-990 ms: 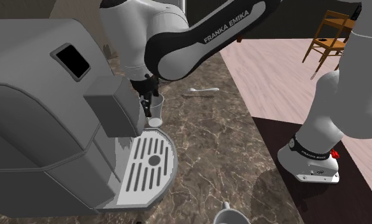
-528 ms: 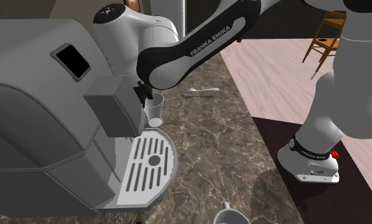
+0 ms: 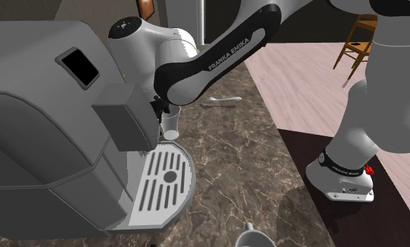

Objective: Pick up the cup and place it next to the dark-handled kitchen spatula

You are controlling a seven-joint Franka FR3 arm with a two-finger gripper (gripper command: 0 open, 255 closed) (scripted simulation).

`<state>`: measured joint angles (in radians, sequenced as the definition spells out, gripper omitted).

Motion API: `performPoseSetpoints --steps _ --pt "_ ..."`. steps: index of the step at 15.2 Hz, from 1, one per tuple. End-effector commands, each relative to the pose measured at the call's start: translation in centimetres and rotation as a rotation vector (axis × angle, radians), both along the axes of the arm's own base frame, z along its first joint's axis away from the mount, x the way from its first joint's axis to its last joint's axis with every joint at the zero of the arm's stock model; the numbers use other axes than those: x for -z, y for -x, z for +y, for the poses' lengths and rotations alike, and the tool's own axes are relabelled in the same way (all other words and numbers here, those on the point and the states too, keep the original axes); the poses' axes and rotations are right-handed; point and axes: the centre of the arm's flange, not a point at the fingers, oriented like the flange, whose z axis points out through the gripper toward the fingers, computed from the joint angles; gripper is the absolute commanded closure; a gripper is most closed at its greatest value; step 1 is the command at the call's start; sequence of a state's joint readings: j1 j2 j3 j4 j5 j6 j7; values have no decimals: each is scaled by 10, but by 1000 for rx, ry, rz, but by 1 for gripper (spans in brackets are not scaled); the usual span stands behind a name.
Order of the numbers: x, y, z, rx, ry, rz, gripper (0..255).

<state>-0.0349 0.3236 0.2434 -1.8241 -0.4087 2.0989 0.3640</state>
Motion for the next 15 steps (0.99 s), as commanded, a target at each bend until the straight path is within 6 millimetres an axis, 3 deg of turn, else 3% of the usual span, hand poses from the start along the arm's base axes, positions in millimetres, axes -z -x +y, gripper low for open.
performPoseSetpoints --steps 1,2,3,12,15 --pt "2 0 0 1 0 3 0" --pt "2 0 0 1 0 3 0" --pt "2 0 0 1 0 3 255" --pt "2 0 0 1 0 3 255" --pt "-14 0 0 1 0 3 255"
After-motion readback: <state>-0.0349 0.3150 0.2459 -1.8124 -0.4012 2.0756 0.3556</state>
